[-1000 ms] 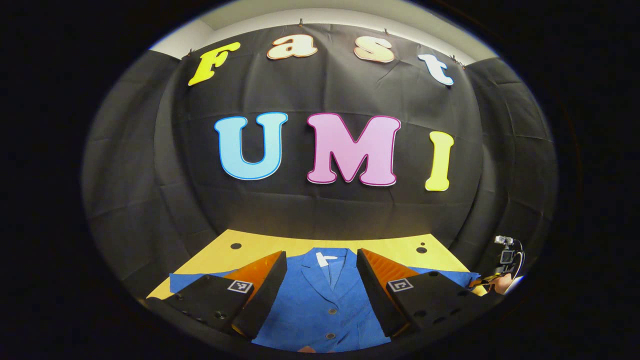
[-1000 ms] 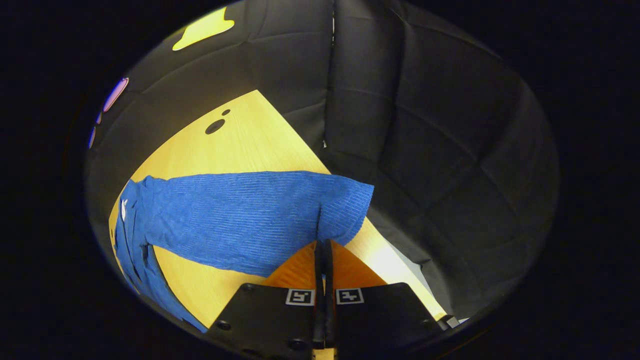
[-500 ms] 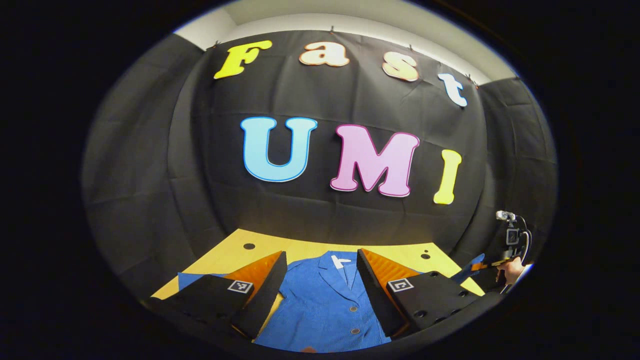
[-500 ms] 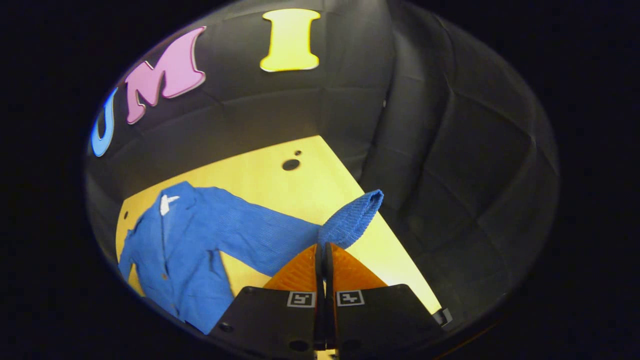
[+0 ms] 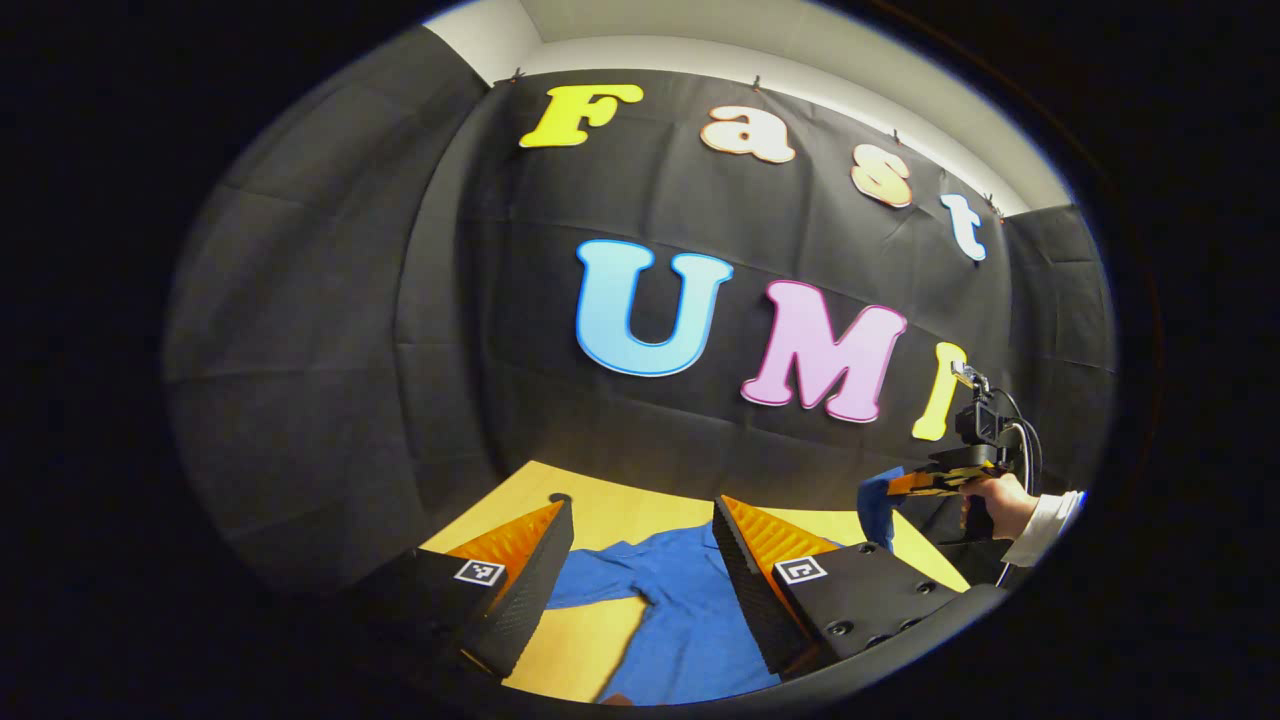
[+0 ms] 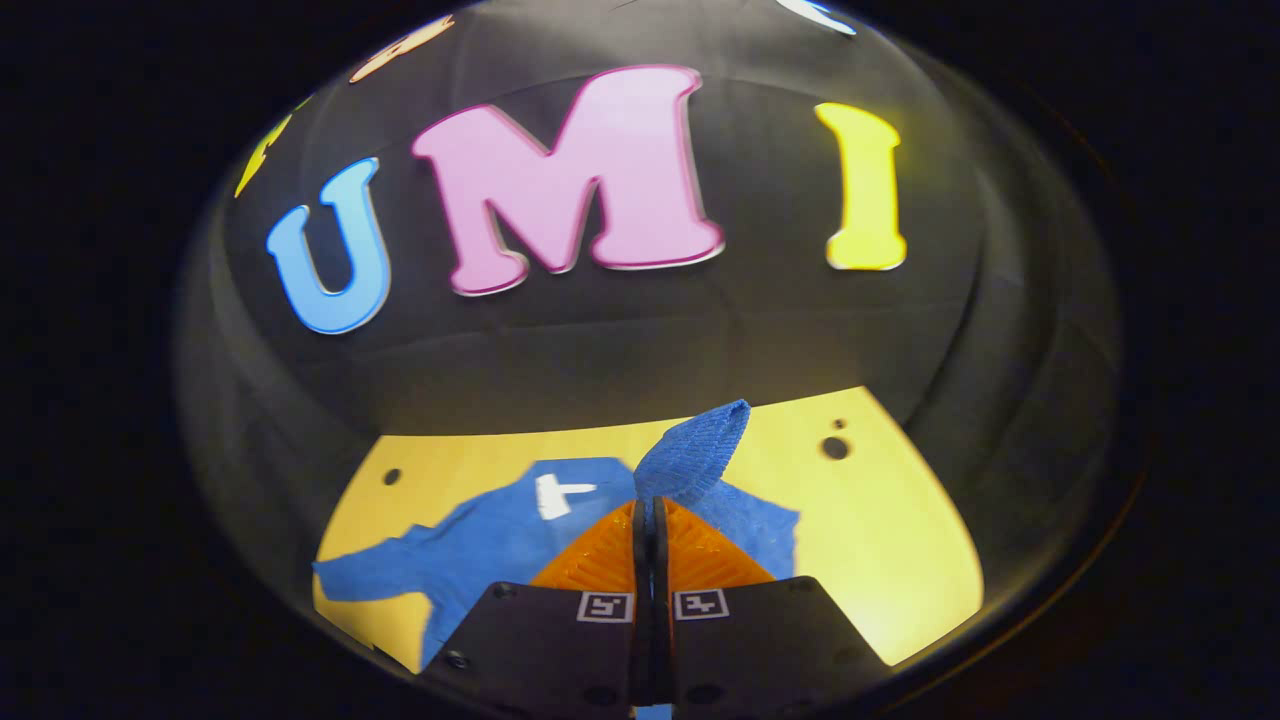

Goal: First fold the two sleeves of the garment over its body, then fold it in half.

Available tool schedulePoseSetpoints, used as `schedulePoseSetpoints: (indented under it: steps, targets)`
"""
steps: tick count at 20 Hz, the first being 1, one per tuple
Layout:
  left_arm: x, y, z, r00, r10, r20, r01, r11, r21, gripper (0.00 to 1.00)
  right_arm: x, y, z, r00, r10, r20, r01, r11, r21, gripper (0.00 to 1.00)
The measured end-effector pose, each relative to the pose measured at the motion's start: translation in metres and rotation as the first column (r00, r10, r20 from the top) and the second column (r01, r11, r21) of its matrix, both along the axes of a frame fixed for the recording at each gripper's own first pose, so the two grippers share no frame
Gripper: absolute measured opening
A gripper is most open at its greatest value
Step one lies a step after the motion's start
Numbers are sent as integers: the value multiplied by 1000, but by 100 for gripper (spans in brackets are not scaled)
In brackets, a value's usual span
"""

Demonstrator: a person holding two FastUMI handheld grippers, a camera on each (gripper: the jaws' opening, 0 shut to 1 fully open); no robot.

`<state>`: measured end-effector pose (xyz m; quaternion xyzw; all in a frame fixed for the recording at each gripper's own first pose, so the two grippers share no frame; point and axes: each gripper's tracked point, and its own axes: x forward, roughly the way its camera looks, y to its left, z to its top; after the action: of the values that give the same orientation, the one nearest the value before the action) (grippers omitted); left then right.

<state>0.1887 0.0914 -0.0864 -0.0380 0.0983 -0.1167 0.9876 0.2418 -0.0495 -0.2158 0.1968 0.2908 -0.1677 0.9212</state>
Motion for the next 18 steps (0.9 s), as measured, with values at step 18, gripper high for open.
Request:
schedulePoseSetpoints:
  steps: [18]
  targets:
    - [26, 125, -112, 964, 213, -160, -186, 968, 169, 81, 71, 249, -157, 971, 232, -58, -129, 712, 691, 37]
